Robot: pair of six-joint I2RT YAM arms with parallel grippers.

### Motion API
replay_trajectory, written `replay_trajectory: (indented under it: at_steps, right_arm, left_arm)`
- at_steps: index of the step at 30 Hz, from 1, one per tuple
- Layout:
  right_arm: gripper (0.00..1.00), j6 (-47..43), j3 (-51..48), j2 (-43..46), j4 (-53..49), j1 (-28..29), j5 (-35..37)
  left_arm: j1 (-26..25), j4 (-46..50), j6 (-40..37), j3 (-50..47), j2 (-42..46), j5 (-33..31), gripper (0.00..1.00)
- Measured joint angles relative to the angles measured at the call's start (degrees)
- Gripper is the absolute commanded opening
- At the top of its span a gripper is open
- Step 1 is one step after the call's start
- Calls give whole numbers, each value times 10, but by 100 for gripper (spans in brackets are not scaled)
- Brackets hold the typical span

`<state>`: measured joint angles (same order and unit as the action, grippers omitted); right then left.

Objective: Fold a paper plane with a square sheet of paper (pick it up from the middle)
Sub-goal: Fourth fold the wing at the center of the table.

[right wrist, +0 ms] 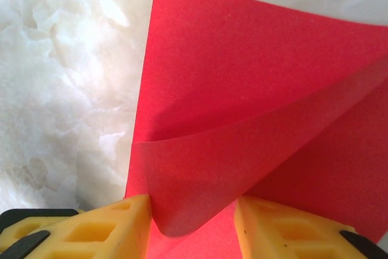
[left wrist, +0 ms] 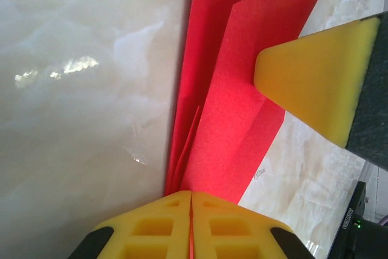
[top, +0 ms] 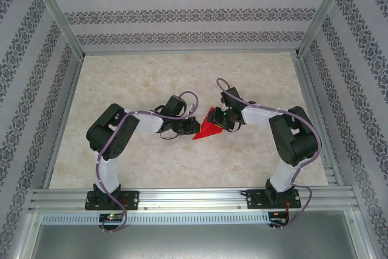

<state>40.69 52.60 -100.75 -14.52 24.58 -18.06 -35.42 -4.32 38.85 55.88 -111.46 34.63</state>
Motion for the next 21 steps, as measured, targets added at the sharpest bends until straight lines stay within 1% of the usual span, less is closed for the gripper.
replay_trajectory:
  at_steps: [2,6,8,16,21]
  right_arm:
    - [42,-3,0,0,0,0,-1]
    - [50,-10,-4,3,8,-4,-13]
    - [52,-16,-10,8,13,-4,-18]
    - [52,-35,-37,50,-11,-22,-28]
    - [49,-44,-37,65,-18,-26,-29]
  left_arm:
    - [0,2,0,1,0,0,11]
    - [0,11,0,7,-3,0,11]
    - [0,14,0,8,-3,0,11]
    - [0,19,0,11,-4,0,11]
    - [0,21,0,12,-4,0,11]
